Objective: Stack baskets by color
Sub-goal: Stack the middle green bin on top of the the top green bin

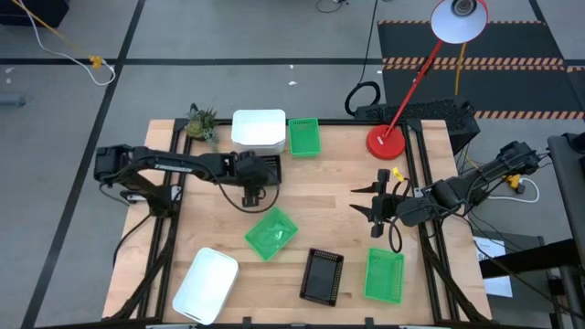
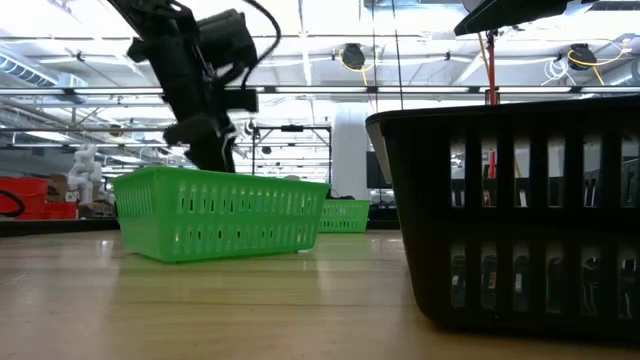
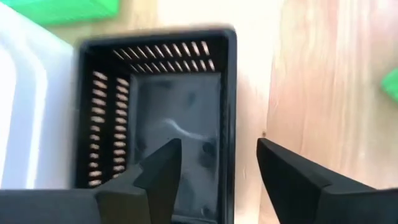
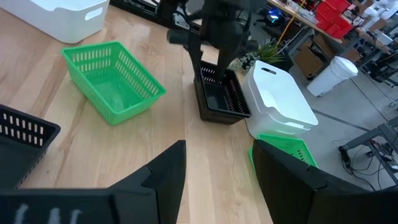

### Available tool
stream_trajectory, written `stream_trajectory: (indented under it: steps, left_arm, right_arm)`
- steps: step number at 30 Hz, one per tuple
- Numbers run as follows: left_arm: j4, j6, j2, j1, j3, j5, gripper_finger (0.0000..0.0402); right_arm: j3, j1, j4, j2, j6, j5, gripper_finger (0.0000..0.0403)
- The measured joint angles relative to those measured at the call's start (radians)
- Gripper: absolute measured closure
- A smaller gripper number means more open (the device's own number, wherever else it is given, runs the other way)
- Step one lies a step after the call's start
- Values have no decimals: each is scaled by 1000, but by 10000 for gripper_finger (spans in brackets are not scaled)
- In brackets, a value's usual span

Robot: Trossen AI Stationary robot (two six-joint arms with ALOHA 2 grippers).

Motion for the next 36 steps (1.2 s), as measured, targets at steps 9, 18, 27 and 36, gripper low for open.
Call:
stream_trajectory:
  steps: [9,18,27,36]
  left_arm:
    - [7,-52,-154,-101,1,-70,183]
    - [47,-95,-252,-260,1,-128,183]
    - [52,-100,-273,-384,1,-134,183]
    - [49,-119,-275,-438,1,-154,183]
  right_arm:
    - [0,0,25,4,72,-64,225]
    - [0,-18,290,161,-1,-163,233]
    - [11,-104,593,405,-105,-360,259]
    - [126,-206,598,641,-105,-585,273]
